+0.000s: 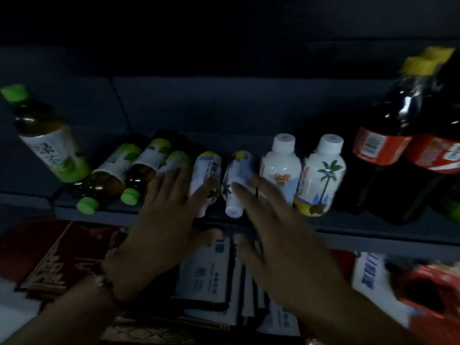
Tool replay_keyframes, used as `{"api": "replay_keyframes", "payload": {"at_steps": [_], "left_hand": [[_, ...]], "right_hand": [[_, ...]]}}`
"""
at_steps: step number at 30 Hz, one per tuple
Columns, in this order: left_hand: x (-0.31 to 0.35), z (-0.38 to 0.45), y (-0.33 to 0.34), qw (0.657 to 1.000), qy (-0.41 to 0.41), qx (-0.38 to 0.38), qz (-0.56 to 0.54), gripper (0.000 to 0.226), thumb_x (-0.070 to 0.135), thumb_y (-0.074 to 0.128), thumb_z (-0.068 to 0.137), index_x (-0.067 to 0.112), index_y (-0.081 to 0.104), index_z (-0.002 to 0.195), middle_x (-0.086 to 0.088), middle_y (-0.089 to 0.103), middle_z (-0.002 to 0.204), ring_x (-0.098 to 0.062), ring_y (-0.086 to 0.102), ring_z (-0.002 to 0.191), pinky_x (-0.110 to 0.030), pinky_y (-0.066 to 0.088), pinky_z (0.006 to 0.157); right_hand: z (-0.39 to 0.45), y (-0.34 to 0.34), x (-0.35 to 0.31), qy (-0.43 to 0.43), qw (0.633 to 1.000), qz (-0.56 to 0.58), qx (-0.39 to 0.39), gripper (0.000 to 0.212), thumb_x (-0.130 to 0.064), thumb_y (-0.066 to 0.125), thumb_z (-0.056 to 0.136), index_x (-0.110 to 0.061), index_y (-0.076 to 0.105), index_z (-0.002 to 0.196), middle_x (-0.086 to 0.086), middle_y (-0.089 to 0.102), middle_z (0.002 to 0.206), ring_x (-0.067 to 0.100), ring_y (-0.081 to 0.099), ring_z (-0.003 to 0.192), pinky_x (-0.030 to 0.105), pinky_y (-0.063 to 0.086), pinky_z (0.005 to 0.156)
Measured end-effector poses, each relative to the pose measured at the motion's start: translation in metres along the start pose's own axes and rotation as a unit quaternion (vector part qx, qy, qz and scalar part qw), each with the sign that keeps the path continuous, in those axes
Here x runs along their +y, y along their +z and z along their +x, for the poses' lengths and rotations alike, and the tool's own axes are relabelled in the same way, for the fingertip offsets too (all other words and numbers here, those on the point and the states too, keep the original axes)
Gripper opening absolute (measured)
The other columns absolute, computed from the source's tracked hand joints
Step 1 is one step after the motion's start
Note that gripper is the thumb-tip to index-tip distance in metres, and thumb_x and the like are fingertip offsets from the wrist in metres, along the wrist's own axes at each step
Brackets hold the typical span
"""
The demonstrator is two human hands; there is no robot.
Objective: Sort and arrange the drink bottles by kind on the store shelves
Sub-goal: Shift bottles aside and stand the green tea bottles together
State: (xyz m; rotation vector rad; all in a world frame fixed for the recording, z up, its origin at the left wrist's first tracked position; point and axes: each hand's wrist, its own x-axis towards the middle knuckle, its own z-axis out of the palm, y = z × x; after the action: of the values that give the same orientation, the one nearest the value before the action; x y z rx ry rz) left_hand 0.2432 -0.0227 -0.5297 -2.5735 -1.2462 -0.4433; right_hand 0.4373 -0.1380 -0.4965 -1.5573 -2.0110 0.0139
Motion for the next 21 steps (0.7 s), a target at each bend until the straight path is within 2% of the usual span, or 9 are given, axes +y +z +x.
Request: {"api": "replay_keyframes", "payload": {"at_steps": [1, 2, 3, 6, 9, 13, 17, 19, 21], "left_hand": [[-0.007, -0.002, 0.001, 0.999, 0.013, -0.02, 0.025, 0.09, 0.076, 0.043, 0.081, 0.023, 0.036, 0.153, -0.029, 0.048, 0.143, -0.048, 0.043, 0.133, -0.062, 0.03, 0.11], [-0.011, -0.001, -0.001, 0.999, 0.024, -0.027, 0.041, 0.086, 0.073, 0.043, 0.083, 0.022, 0.039, 0.152, -0.029, 0.052, 0.139, -0.049, 0.046, 0.13, -0.06, 0.031, 0.109], [-0.013, 0.001, -0.006, 0.998, 0.029, -0.031, 0.048, 0.082, 0.069, 0.044, 0.086, 0.021, 0.04, 0.151, -0.028, 0.055, 0.136, -0.048, 0.049, 0.128, -0.058, 0.033, 0.107], [-0.016, 0.004, -0.018, 0.998, 0.041, -0.021, 0.042, 0.071, 0.056, 0.053, 0.088, 0.019, 0.046, 0.148, -0.024, 0.061, 0.129, -0.044, 0.055, 0.121, -0.052, 0.04, 0.099], [-0.015, 0.008, -0.016, 0.999, 0.025, -0.011, 0.036, 0.066, 0.05, 0.055, 0.086, 0.02, 0.052, 0.144, -0.022, 0.064, 0.124, -0.041, 0.058, 0.117, -0.05, 0.041, 0.093], [-0.014, 0.005, -0.001, 0.998, 0.015, 0.051, 0.04, 0.064, 0.046, 0.055, 0.086, 0.021, 0.052, 0.144, -0.023, 0.066, 0.12, -0.041, 0.058, 0.113, -0.049, 0.04, 0.092], [-0.017, 0.006, 0.012, 0.995, 0.021, 0.096, 0.022, 0.063, 0.044, 0.06, 0.084, 0.021, 0.055, 0.142, -0.024, 0.067, 0.117, -0.042, 0.06, 0.113, -0.05, 0.039, 0.096], [-0.02, 0.007, 0.015, 0.994, 0.02, 0.109, -0.004, 0.062, 0.042, 0.062, 0.081, 0.022, 0.058, 0.14, -0.022, 0.067, 0.116, -0.04, 0.06, 0.113, -0.049, 0.038, 0.097], [-0.02, 0.011, 0.014, 0.994, 0.02, 0.108, -0.027, 0.063, 0.04, 0.064, 0.079, 0.023, 0.059, 0.139, -0.019, 0.067, 0.114, -0.038, 0.059, 0.112, -0.047, 0.037, 0.096]], "right_hand": [[0.006, 0.016, 0.0, 0.024, 0.999, 0.011, -0.046, 0.073, -0.044, 0.046, 0.098, -0.043, -0.003, 0.152, -0.01, -0.015, 0.161, 0.019, 0.017, 0.146, 0.033, 0.041, 0.105], [0.011, 0.028, 0.0, 0.048, 0.996, 0.014, -0.072, 0.076, -0.044, 0.045, 0.098, -0.041, -0.007, 0.152, -0.007, -0.026, 0.159, 0.022, 0.015, 0.148, 0.036, 0.042, 0.105], [0.016, 0.035, 0.0, 0.06, 0.996, 0.014, -0.069, 0.078, -0.042, 0.05, 0.097, -0.037, -0.002, 0.154, -0.001, -0.025, 0.16, 0.027, 0.021, 0.146, 0.038, 0.047, 0.1], [0.019, 0.048, -0.004, 0.104, 0.992, 0.019, -0.066, 0.078, -0.026, 0.07, 0.08, -0.019, 0.034, 0.15, 0.013, 0.001, 0.164, 0.033, 0.051, 0.127, 0.034, 0.056, 0.081], [0.024, 0.054, -0.004, 0.12, 0.99, 0.059, -0.038, 0.058, -0.017, 0.071, 0.077, -0.015, 0.051, 0.131, 0.01, 0.01, 0.163, 0.027, 0.057, 0.12, 0.029, 0.055, 0.081], [0.028, 0.069, 0.002, 0.124, 0.989, 0.065, 0.043, 0.036, -0.013, 0.068, 0.079, -0.014, 0.059, 0.114, 0.007, 0.026, 0.158, 0.023, 0.052, 0.125, 0.032, 0.053, 0.09], [0.034, 0.071, 0.002, 0.125, 0.985, 0.058, 0.101, 0.017, -0.01, 0.07, 0.083, -0.014, 0.061, 0.097, 0.006, 0.038, 0.148, 0.014, 0.052, 0.118, 0.03, 0.053, 0.085], [0.034, 0.063, -0.006, 0.151, 0.981, 0.062, 0.106, 0.02, -0.012, 0.07, 0.084, -0.022, 0.056, 0.093, -0.002, 0.036, 0.144, 0.002, 0.045, 0.107, 0.032, 0.053, 0.077], [0.036, 0.047, -0.014, 0.169, 0.978, 0.041, 0.112, 0.023, -0.013, 0.071, 0.083, -0.026, 0.054, 0.092, -0.009, 0.039, 0.133, -0.004, 0.043, 0.098, 0.02, 0.05, 0.075]]}}
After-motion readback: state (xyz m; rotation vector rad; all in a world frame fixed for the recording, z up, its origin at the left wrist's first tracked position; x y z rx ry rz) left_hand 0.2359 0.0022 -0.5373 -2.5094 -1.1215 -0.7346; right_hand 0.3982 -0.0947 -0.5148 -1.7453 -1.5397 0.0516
